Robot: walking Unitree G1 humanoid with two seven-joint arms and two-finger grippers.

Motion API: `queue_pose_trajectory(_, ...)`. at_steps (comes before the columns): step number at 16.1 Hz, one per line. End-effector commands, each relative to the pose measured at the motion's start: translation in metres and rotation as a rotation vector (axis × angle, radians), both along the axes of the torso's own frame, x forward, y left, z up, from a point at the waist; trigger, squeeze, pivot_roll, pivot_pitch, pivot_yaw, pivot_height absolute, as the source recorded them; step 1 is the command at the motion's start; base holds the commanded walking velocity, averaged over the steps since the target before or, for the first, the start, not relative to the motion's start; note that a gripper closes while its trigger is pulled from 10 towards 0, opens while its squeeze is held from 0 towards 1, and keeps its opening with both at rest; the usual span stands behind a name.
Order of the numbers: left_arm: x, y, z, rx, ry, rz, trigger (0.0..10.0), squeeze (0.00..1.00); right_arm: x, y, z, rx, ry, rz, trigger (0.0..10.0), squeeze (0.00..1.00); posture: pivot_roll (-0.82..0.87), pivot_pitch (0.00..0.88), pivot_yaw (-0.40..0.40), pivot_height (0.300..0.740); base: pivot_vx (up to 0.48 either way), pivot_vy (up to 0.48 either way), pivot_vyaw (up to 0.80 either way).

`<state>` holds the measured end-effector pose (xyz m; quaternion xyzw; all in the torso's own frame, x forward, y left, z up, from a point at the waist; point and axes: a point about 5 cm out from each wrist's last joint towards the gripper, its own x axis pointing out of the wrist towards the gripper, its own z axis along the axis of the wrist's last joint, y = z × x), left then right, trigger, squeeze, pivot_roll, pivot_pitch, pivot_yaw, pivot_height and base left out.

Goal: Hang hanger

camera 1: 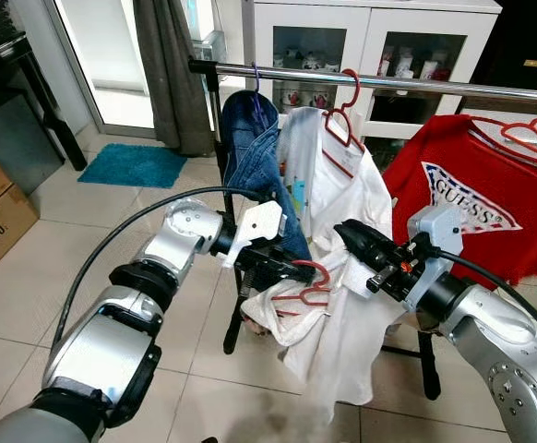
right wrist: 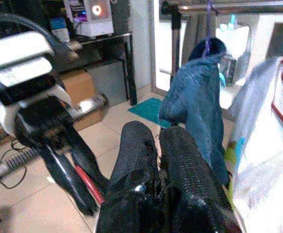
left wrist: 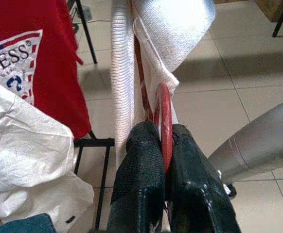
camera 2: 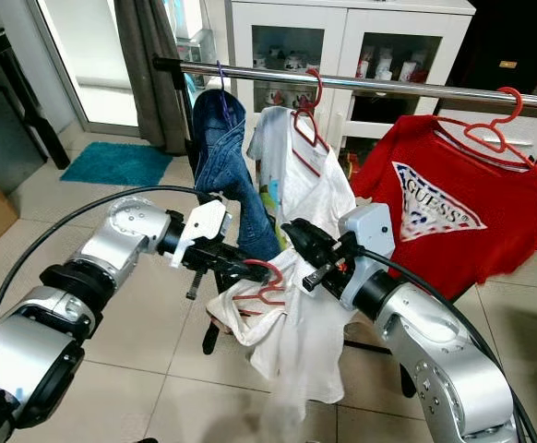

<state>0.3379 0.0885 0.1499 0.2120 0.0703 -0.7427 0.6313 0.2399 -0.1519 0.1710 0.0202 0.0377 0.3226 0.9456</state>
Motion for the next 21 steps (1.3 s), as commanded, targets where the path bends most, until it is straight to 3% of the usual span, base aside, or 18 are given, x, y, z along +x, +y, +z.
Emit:
queue_pose_trajectory(1,0.004,0.002,0.013,0.005,-0.038,-0.005,0.0,0.00,0.001,-0.006,-0.002,0.009,0.021,-0.032,10.0,1.00,-0.20,0.000,0.039,0.740,0.000,0.000,0.00)
queue_pose_trajectory(5,0.007,0.010,0.019,0.025,-0.045,0.009,0.0,0.00,-0.004,-0.002,0.001,0.046,0.025,0.032,10.0,1.00,-0.20,0.000,0.036,0.740,0.000,0.000,0.00)
queue_pose_trajectory(8,0.008,0.014,0.022,0.039,-0.048,0.012,0.0,0.00,-0.007,-0.003,0.000,0.002,0.031,0.075,10.0,1.00,-0.20,0.000,0.032,0.740,0.000,0.000,0.00)
queue_pose_trajectory(10,0.008,0.015,0.024,0.044,-0.050,0.000,0.0,0.00,-0.007,-0.006,0.001,-0.048,0.016,0.094,10.0,1.00,-0.20,0.000,0.032,0.740,0.000,0.000,0.00)
queue_pose_trajectory(14,0.005,0.020,0.033,0.105,-0.068,-0.088,0.0,0.00,-0.009,0.003,-0.002,-0.253,-0.045,0.299,10.0,1.00,-0.19,0.000,0.033,0.740,0.000,0.000,0.00)
queue_pose_trajectory(16,0.004,0.019,0.038,0.124,-0.082,-0.111,0.0,0.00,-0.006,0.009,-0.004,-0.272,-0.059,0.327,10.0,1.00,-0.19,0.000,0.033,0.740,0.000,0.000,0.00)
queue_pose_trajectory(17,0.004,0.017,0.042,0.130,-0.095,-0.121,0.0,0.00,-0.001,0.014,-0.004,-0.297,-0.074,0.344,10.0,0.49,-0.19,0.000,0.031,0.740,0.000,0.000,0.00)
queue_pose_trajectory(18,0.004,0.017,0.044,0.131,-0.098,-0.124,0.0,0.00,0.000,0.016,-0.004,-0.309,-0.080,0.355,10.0,0.49,-0.19,0.000,0.031,0.740,0.000,0.000,0.00)
queue_pose_trajectory(19,0.003,0.016,0.048,0.142,-0.105,-0.131,0.0,0.00,0.004,0.022,-0.005,-0.317,-0.075,0.391,10.0,0.00,-0.18,0.000,0.029,0.740,0.000,0.000,0.00)
queue_pose_trajectory(21,0.005,0.016,0.051,0.159,-0.116,-0.135,0.0,0.00,0.008,0.027,-0.009,-0.339,-0.035,0.441,10.0,0.00,-0.18,0.000,0.028,0.740,0.000,0.000,0.00)
